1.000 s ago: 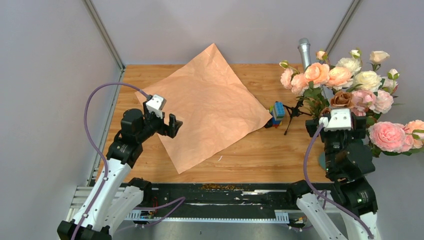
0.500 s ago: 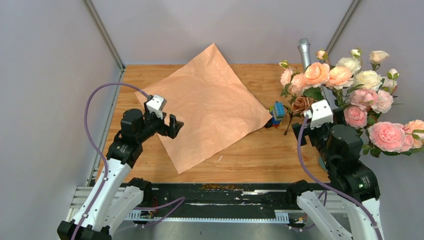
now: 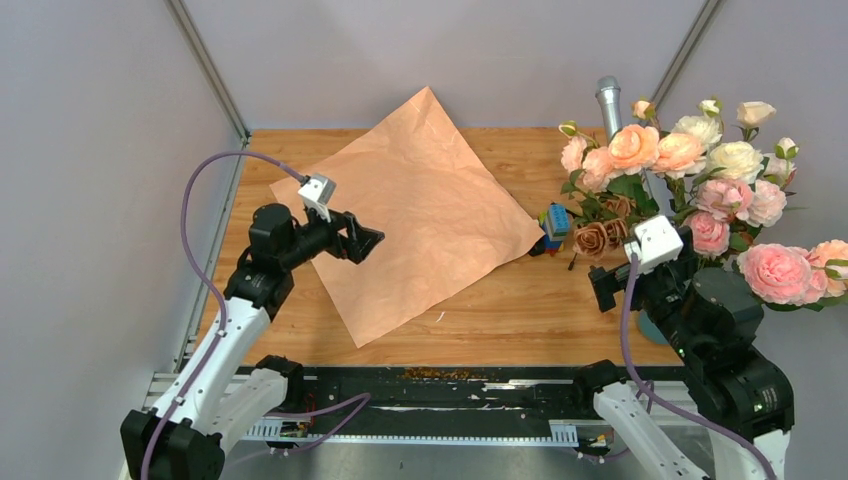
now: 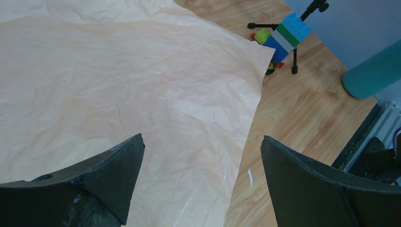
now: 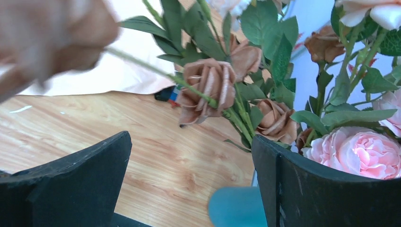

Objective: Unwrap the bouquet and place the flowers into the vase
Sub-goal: Insert the fake flower into the vase, then reset both arms

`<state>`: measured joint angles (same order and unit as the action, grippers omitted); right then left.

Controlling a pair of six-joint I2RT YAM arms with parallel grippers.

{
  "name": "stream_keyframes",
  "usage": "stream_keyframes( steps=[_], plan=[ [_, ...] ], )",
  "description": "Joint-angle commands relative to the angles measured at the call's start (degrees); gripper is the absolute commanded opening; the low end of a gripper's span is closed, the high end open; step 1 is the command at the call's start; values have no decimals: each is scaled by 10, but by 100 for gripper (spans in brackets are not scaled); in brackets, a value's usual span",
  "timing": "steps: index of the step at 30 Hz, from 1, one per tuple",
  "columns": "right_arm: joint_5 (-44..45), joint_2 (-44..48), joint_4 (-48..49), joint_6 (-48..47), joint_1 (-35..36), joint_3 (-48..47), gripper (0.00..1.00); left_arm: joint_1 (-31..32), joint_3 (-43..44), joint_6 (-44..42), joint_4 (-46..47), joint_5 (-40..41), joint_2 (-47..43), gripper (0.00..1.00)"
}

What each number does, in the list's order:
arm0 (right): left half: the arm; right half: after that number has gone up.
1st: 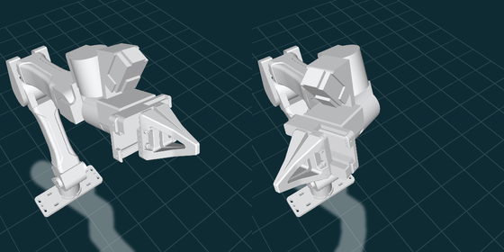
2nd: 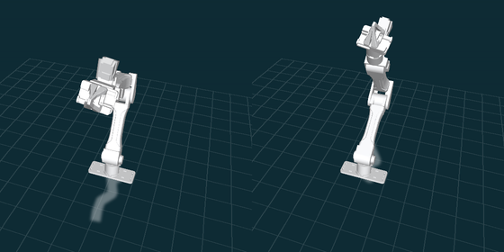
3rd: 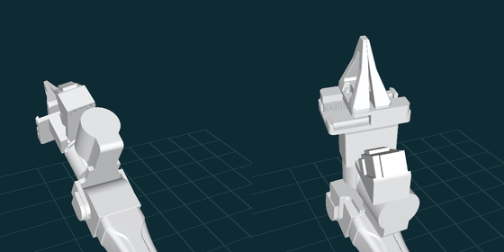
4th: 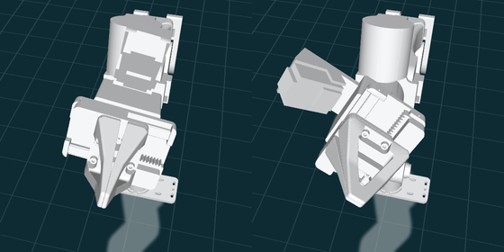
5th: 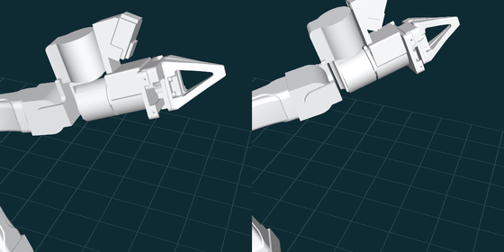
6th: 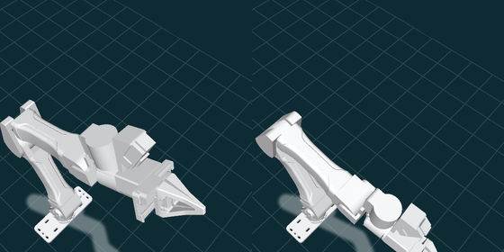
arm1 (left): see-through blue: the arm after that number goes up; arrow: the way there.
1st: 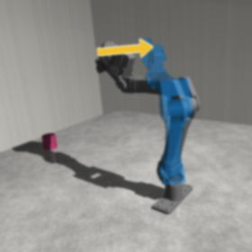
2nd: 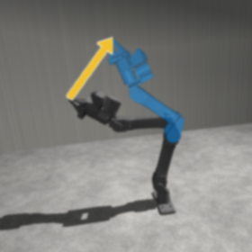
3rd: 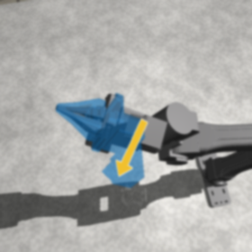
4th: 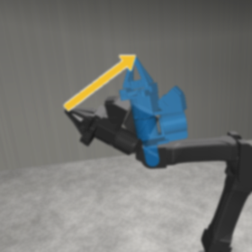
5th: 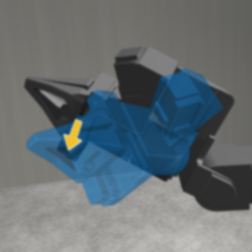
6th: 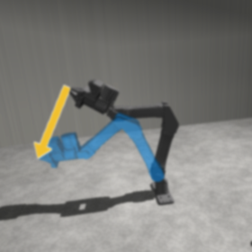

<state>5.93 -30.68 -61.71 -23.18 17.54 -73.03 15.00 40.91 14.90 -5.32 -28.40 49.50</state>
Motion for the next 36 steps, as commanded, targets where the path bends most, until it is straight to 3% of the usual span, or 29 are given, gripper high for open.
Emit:
stream_keyframes(
  steps=[1, 10, 19, 27, 36],
  plan=[
    [-100, 27, -13, -2, -1, -39, 100, 2, 36, -18, -7, 7, -15, 100],
    [-214, 50, 49, -9, -1, -87, 100, 2, 36, -15, -33, 84, -60, 100],
    [-88, -71, 217, 137, -1, -141, 100, -1, 107, -8, -125, 329, -70, 100],
    [-44, -136, 379, 168, -1, -114, 100, -1, 154, -33, -162, 499, -91, 100],
    [18, -153, 433, 174, -1, -69, 100, -1, 139, -78, -158, 549, -139, 100]
  ],
)
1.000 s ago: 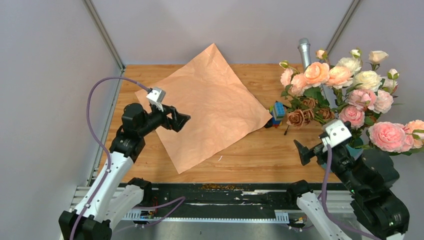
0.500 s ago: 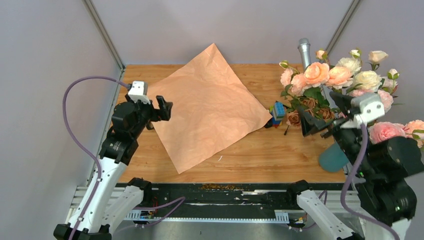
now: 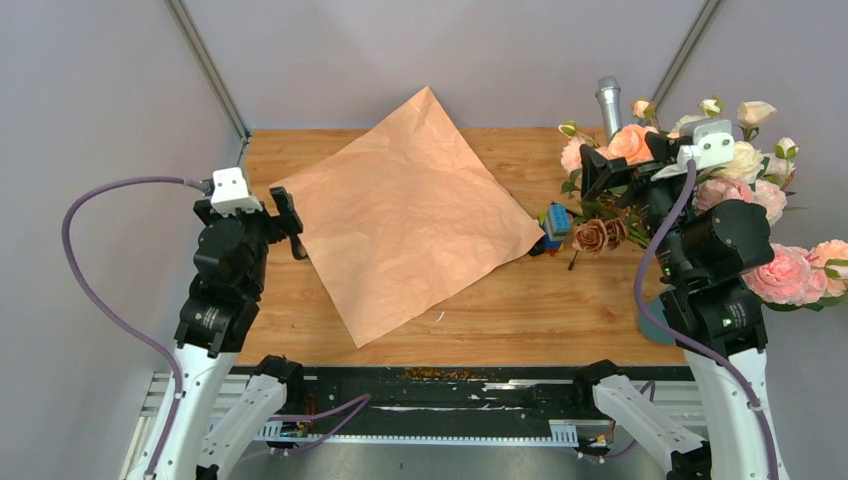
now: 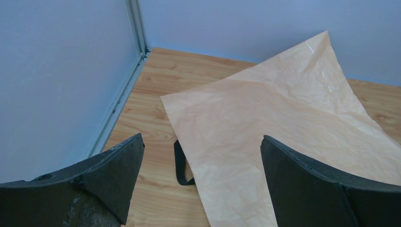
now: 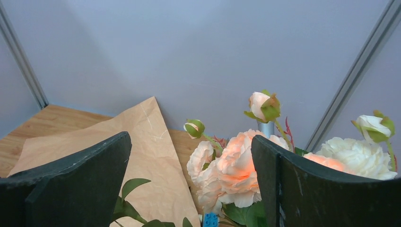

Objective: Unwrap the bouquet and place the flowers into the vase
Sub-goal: Reset both arms

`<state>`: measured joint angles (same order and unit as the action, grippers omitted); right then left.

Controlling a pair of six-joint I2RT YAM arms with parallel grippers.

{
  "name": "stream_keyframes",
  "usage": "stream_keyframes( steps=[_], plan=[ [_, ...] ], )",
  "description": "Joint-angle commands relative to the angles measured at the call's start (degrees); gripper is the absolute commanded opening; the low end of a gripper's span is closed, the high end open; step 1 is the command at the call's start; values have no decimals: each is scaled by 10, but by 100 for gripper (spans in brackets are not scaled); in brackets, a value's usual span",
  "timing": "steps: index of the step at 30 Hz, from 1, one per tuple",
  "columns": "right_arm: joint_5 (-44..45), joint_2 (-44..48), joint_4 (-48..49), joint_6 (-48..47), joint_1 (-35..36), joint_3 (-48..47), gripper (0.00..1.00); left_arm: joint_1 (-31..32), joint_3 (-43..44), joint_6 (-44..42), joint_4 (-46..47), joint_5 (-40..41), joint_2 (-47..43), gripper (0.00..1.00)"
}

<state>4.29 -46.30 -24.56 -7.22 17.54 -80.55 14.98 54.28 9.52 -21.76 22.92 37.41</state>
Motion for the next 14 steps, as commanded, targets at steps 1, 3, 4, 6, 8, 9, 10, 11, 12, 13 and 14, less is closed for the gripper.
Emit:
stream_keyframes(
  steps=[1, 3, 4, 6, 8, 9, 10, 11, 12, 13, 14],
  plan=[
    [37, 4, 62, 14, -1, 9, 100, 0, 6, -25, 5, 34, -20, 100],
    [40, 6, 66, 12, -1, 12, 100, 0, 8, -24, 4, 35, -22, 100],
    [40, 7, 66, 11, -1, 13, 100, 0, 11, -25, 3, 35, -23, 100],
    [42, 7, 67, 9, -1, 14, 100, 0, 17, -28, 3, 37, -21, 100],
    [44, 8, 67, 7, -1, 15, 100, 0, 25, -30, 3, 37, -18, 100],
    [46, 8, 68, 6, 0, 16, 100, 0, 28, -30, 2, 37, -17, 100],
    [47, 8, 67, 6, -1, 17, 100, 0, 30, -31, 2, 37, -15, 100],
    [48, 8, 66, 5, -1, 17, 100, 0, 34, -30, 1, 39, -12, 100],
    [49, 9, 67, 5, -1, 19, 100, 0, 38, -28, -5, 42, -7, 100],
    [49, 9, 68, 5, -1, 20, 100, 0, 42, -25, -9, 46, -4, 100],
    [49, 9, 67, 5, -1, 19, 100, 0, 42, -24, -10, 46, -4, 100]
  ],
)
